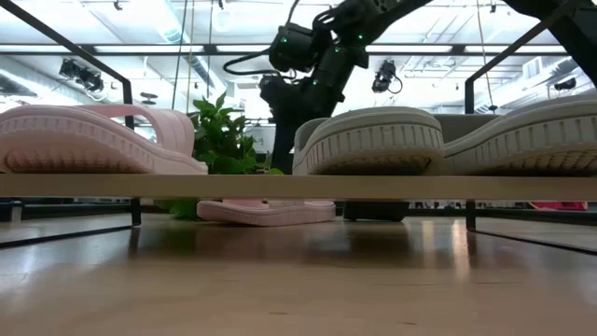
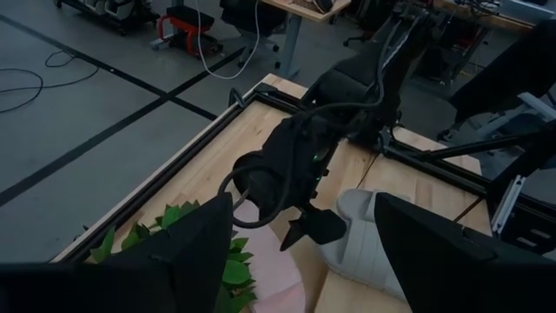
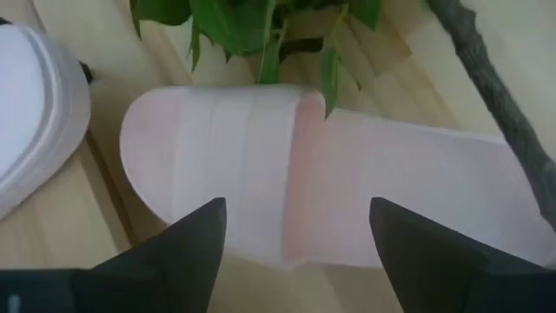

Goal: Pick and place slides into the shelf
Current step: Put the pink slipper on the shelf

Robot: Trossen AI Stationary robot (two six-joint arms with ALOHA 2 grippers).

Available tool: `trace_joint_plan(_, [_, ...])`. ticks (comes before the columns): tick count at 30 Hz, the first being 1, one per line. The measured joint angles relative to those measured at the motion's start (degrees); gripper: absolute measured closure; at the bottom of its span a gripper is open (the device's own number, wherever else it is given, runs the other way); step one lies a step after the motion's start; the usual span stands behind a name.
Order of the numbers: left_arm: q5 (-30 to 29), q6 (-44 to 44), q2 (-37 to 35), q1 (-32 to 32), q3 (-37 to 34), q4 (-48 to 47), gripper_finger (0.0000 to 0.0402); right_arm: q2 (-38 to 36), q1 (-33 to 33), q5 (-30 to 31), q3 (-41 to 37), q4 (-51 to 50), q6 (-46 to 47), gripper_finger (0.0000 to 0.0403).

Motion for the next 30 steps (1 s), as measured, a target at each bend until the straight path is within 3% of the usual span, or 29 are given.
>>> trace_joint_plan(15, [0.00, 0.11, -0.02, 0.00, 0.00, -0.01, 0.0115, -0.04, 0.04, 1.51, -6.14, 7.77, 2.34, 0.0114])
trace_joint_plan(30, [-0.01, 0.00, -0.02, -0.01, 0.00, -0.02, 0.0115, 2.05, 0.66, -2.88, -6.97, 11.24, 2.97, 0.0117])
